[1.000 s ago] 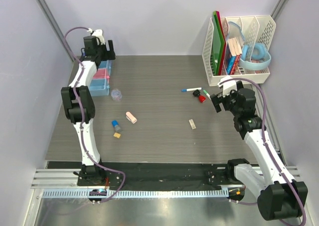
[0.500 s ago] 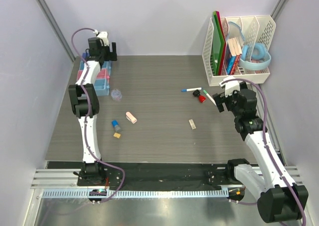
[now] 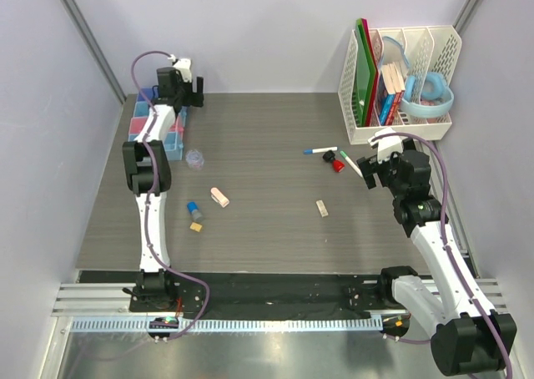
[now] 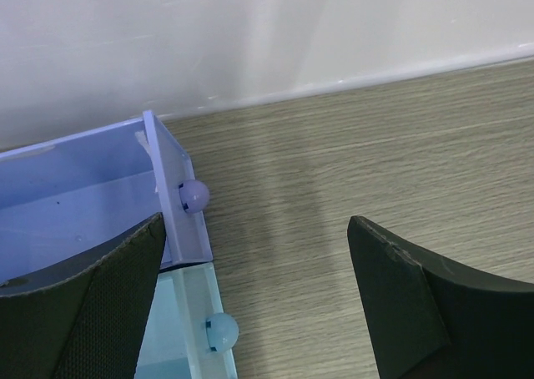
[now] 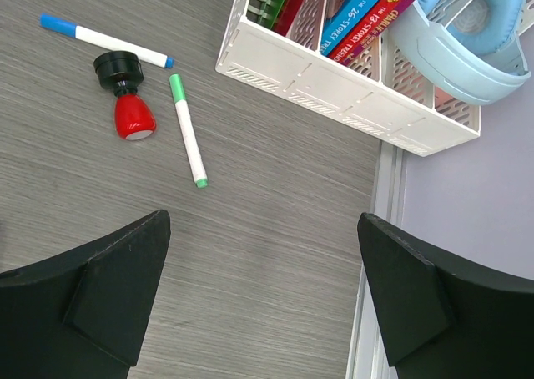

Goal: Sort the stationery into containers
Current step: Move the storage box to the center of the board.

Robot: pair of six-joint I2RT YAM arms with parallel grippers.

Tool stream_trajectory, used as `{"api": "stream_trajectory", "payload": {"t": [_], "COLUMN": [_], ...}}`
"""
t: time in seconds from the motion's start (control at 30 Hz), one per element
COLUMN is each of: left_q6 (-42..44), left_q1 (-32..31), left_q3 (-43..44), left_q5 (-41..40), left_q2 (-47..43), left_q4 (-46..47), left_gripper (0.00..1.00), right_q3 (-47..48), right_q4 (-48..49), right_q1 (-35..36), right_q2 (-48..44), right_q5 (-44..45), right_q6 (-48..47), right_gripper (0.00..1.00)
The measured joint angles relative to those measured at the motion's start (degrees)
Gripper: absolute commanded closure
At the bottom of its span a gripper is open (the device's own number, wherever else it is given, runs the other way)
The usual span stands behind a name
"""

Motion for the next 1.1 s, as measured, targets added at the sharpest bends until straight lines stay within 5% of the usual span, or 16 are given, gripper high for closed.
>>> {"api": "stream_trajectory", "payload": {"t": [0.63,1.1], "left_q6": [4.2,6.2], "left_q1": [-2.4,-9.0], "left_q3": [-1.3,-11.6], "left_q5": [1.5,8.4], "left_q2": [1.4,-5.7], "left_q4": [3.5,2.5], "left_gripper": [0.13,0.16], "right_q3": [0.0,0.0], "right_q4": [0.0,0.0], "right_q1": [0.0,0.0], "right_q2": [0.0,0.0], "right_q5": [0.0,-0.3], "right_q6": [0.0,0.0], "right_gripper": [0.00,0.00]}}
